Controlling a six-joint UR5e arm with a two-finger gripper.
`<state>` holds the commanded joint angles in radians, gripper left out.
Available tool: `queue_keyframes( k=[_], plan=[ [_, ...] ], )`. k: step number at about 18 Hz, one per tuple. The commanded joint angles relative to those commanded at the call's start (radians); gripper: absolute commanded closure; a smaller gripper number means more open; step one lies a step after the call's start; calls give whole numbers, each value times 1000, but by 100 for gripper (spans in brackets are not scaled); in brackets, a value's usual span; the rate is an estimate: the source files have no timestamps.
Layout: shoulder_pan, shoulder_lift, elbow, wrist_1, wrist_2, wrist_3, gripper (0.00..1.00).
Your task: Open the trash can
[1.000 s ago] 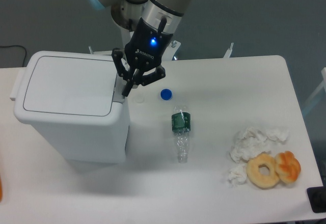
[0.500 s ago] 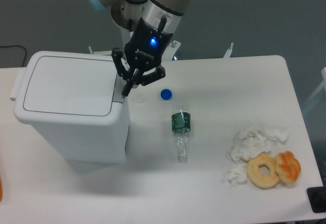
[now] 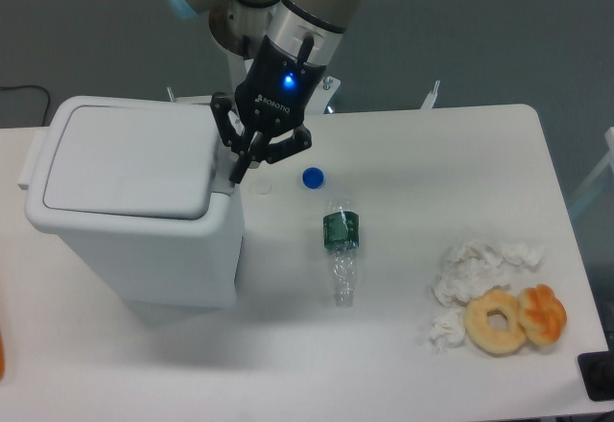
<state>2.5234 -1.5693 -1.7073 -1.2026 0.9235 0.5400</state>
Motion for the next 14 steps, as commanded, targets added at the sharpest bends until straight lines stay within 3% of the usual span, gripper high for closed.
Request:
queue_keyframes(
  k=[4, 5, 6, 8, 10, 13, 14],
  plan=[
    [2, 3, 9, -3, 0, -3, 88],
    [3, 2, 15, -5, 0, -3, 83],
    [6, 0, 26, -3, -2, -3, 76],
    [12, -6, 63, -2, -2, -2, 46],
    [28, -29, 101, -2, -2, -9, 38],
    [80, -32, 110, 2, -2, -2, 24],
    [93, -40, 110, 3, 0, 3, 12]
  ],
)
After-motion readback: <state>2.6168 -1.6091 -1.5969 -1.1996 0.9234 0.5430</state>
